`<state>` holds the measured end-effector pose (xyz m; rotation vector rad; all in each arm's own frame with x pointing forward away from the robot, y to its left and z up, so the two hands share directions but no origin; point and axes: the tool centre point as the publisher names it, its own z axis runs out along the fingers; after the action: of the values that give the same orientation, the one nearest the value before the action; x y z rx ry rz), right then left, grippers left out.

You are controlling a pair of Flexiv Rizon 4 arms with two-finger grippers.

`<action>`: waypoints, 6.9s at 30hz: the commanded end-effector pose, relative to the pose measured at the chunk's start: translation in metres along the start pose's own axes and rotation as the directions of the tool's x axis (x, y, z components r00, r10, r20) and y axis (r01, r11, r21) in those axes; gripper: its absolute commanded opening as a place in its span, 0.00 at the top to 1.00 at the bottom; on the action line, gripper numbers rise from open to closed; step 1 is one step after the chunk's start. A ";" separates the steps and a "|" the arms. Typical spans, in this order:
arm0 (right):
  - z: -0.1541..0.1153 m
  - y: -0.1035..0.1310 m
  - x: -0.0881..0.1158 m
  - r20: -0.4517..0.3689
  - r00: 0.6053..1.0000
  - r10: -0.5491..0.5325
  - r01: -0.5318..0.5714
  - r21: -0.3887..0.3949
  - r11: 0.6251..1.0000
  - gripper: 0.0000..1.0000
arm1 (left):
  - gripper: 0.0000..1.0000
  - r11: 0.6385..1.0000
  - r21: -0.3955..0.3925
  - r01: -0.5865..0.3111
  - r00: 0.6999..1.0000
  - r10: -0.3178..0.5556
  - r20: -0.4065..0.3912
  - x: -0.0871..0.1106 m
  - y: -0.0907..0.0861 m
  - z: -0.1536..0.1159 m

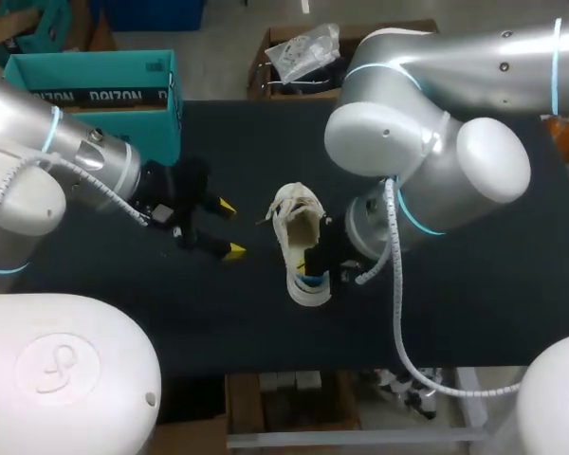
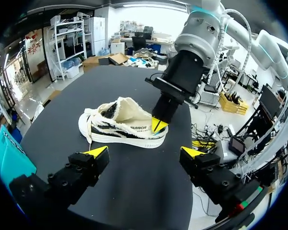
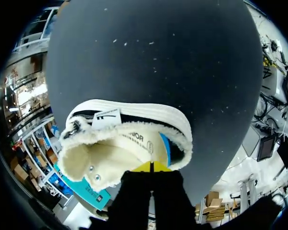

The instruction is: Open the shoe tongue, take the insole out of the shoe, put the insole back into the shoe, and pack the shoe into the shoebox

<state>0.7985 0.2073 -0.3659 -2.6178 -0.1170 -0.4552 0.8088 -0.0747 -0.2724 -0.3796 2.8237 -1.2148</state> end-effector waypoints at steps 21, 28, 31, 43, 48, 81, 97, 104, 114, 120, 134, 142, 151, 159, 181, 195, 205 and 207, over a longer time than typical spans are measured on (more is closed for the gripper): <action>-0.012 0.021 -0.005 0.021 1.000 -0.003 0.000 0.136 0.991 1.00 | 0.00 1.000 -0.003 0.012 1.000 -0.012 0.026 0.020 -0.003 -0.013; -0.041 0.016 0.007 -0.006 0.997 -0.073 0.073 0.168 0.983 0.80 | 0.00 1.000 0.006 0.011 1.000 -0.011 0.018 0.025 -0.004 -0.007; -0.047 0.016 0.010 -0.021 0.996 -0.090 0.092 0.197 0.976 0.00 | 0.00 1.000 0.009 0.011 1.000 -0.011 0.015 0.027 -0.005 -0.007; -0.064 0.018 0.013 -0.105 0.989 -0.108 0.133 0.264 0.955 0.00 | 0.00 0.999 0.019 0.036 0.999 -0.036 0.013 0.030 -0.002 -0.006; -0.070 0.015 0.015 -0.119 0.985 -0.121 0.147 0.241 0.959 0.00 | 0.00 0.999 0.023 0.037 0.999 -0.038 0.012 0.030 -0.003 -0.006; -0.094 0.013 0.020 -0.207 0.976 -0.074 0.100 0.118 0.988 0.00 | 0.00 0.994 -0.109 -0.020 0.994 0.008 -0.110 0.023 -0.023 -0.007; -0.094 -0.004 0.010 -0.435 0.874 -0.214 0.257 0.041 0.966 0.00 | 0.00 0.971 -0.234 0.053 0.999 -0.053 0.006 0.019 -0.018 -0.004; -0.095 -0.010 0.014 -0.461 0.840 -0.285 0.365 0.093 0.926 0.00 | 0.00 0.963 -0.264 0.046 0.999 -0.038 0.038 0.017 -0.018 -0.005; -0.095 -0.010 0.014 -0.461 0.840 -0.285 0.365 0.093 0.926 0.00 | 0.00 0.936 -0.302 0.183 0.979 -0.147 0.140 0.014 -0.016 0.004; -0.097 0.006 0.020 -0.448 0.836 -0.318 0.420 0.147 0.896 0.00 | 0.00 0.865 -0.330 0.379 0.916 -0.299 0.267 0.010 -0.009 0.016; -0.111 0.047 0.032 -0.411 0.814 -0.410 0.543 0.290 0.788 0.00 | 0.00 0.769 -0.296 0.567 0.819 -0.486 0.306 -0.004 0.003 0.031; -0.121 0.065 0.033 -0.425 0.780 -0.460 0.611 0.357 0.707 0.00 | 0.00 0.755 -0.289 0.588 0.804 -0.506 0.313 -0.005 0.004 0.032; -0.121 0.065 0.033 -0.425 0.780 -0.460 0.611 0.357 0.707 0.00 | 0.00 0.755 -0.289 0.588 0.804 -0.506 0.313 -0.005 0.004 0.032; -0.131 0.079 0.044 -0.393 0.755 -0.524 0.653 0.389 0.650 0.00 | 0.00 0.676 -0.290 0.678 0.728 -0.563 0.391 -0.001 -0.001 0.046; -0.165 0.118 0.073 -0.419 0.653 -0.631 0.749 0.483 0.454 0.00 | 0.00 0.516 -0.100 0.851 0.441 -0.597 0.670 0.013 0.005 0.065; -0.179 0.134 0.083 -0.315 0.558 -0.768 0.803 0.440 0.402 0.00 | 0.00 0.386 -0.042 0.922 0.298 -0.634 0.714 0.007 0.008 0.080; -0.187 0.140 0.087 -0.291 0.384 -0.876 0.880 0.404 0.251 0.00 | 0.00 0.373 -0.038 0.927 0.300 -0.676 0.673 -0.015 0.002 0.103; -0.189 0.137 0.085 -0.251 0.341 -0.906 0.891 0.395 0.225 0.00 | 0.00 0.371 -0.041 0.928 0.301 -0.678 0.671 -0.021 0.001 0.108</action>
<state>0.8426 -0.0052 -0.2465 -1.8114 -1.5993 -0.7680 0.8324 -0.1386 -0.3397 -2.0750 2.1969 -0.2751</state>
